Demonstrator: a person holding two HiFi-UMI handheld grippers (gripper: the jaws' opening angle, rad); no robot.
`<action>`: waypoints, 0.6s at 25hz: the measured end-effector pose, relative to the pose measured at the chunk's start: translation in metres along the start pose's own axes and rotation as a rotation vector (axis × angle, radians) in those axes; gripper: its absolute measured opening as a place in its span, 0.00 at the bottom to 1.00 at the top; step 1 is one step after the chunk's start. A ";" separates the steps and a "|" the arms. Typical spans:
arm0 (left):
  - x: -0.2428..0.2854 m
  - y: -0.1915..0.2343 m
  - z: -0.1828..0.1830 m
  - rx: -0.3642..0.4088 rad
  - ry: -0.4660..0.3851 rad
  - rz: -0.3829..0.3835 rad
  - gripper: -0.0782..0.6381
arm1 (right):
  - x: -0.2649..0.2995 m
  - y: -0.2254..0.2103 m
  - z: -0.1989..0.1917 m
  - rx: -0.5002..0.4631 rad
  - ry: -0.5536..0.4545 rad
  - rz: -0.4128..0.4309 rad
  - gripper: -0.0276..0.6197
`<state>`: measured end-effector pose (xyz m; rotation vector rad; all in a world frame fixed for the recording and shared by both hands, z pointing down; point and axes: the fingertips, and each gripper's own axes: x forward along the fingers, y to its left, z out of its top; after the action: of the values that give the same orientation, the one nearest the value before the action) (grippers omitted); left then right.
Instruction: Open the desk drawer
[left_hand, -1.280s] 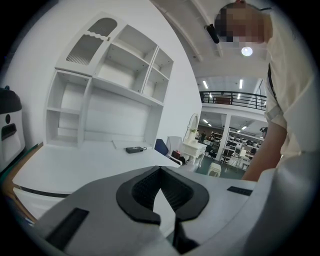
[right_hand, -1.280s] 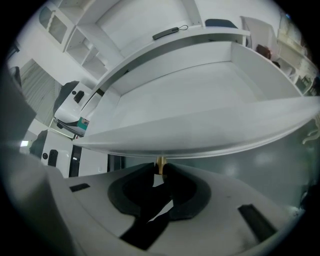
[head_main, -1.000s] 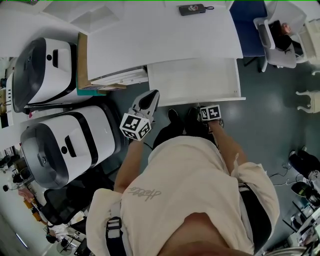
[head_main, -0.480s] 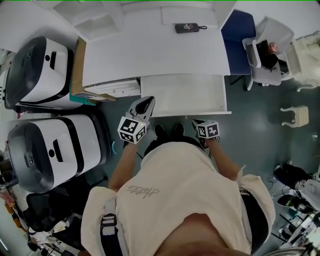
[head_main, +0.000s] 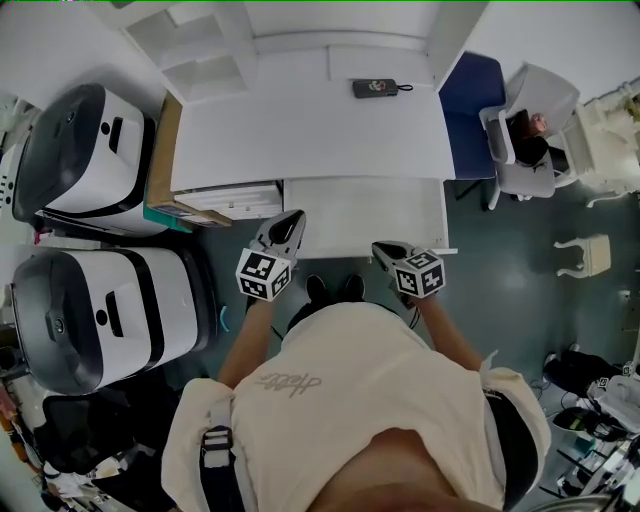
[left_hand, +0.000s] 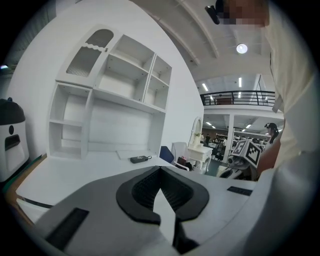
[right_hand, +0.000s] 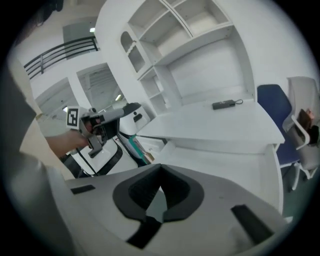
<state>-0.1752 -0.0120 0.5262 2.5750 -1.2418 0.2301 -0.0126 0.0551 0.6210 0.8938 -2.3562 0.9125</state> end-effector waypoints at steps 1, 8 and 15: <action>0.001 0.002 0.003 0.000 0.001 0.006 0.11 | -0.002 0.005 0.017 -0.010 -0.037 0.007 0.03; -0.001 0.011 0.042 -0.024 -0.048 0.032 0.11 | -0.026 0.016 0.120 -0.122 -0.286 -0.013 0.03; -0.002 0.009 0.102 0.028 -0.140 0.033 0.11 | -0.051 0.033 0.179 -0.222 -0.417 -0.005 0.03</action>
<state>-0.1814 -0.0477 0.4305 2.6349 -1.3393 0.0754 -0.0325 -0.0333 0.4551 1.0794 -2.7330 0.4796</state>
